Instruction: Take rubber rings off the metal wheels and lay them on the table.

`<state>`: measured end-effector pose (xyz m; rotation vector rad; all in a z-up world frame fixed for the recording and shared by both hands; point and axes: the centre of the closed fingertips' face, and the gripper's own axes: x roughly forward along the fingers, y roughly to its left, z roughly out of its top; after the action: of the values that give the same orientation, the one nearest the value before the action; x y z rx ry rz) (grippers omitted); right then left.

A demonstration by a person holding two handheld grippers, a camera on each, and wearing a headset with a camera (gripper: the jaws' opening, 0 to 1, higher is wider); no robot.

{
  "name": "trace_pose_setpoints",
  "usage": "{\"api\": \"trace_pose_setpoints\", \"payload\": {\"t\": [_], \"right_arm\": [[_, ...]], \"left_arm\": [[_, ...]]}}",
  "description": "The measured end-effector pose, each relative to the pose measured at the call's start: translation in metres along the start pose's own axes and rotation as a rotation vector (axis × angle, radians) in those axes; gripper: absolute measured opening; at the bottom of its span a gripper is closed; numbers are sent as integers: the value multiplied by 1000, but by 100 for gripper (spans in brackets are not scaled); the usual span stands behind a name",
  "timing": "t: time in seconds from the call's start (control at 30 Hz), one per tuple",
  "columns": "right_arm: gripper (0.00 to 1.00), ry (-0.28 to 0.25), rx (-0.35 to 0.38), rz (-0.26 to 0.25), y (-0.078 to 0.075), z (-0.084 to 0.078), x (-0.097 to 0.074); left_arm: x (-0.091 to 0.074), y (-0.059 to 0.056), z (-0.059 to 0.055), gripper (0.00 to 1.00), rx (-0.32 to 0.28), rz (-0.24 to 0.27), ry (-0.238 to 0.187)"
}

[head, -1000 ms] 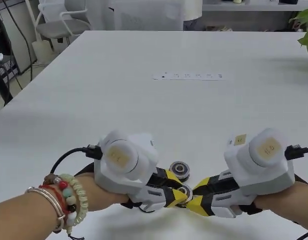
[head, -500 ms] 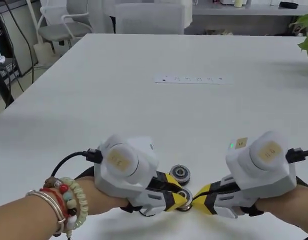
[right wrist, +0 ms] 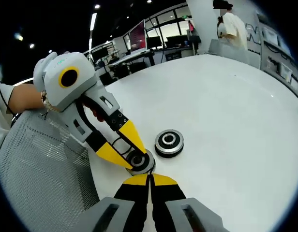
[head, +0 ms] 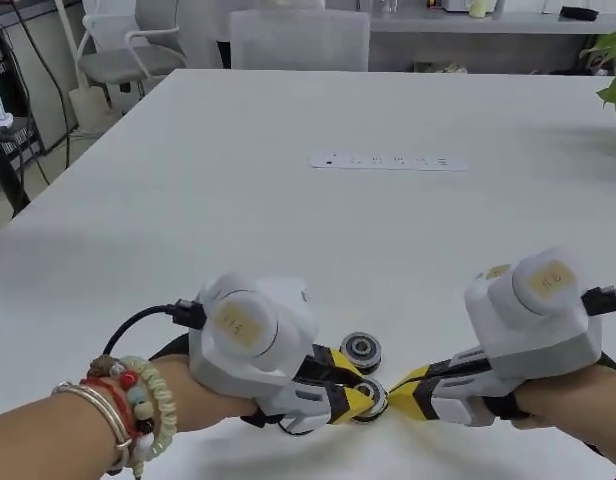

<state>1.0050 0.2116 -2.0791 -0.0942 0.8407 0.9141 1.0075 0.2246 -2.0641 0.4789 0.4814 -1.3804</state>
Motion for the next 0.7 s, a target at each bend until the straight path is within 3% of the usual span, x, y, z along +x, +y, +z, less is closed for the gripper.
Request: {"api": "trace_pose_setpoints", "payload": {"t": [0.23,0.37,0.47,0.6,0.7], "right_arm": [[0,-44,145,33,1,7,-3],[0,-41,181,31,1,6,-2],[0,-43,257,33,1,6,-2],[0,-24,262,6,-2,5,0],[0,-33,305,17,-1,9,-2]], "left_arm": [[0,0,0,9,1,-1,0],[1,1,0,9,-2,1,-1],[1,1,0,9,-3,4,-1],[1,1,0,9,-4,8,0],[1,1,0,9,-2,10,1]]}}
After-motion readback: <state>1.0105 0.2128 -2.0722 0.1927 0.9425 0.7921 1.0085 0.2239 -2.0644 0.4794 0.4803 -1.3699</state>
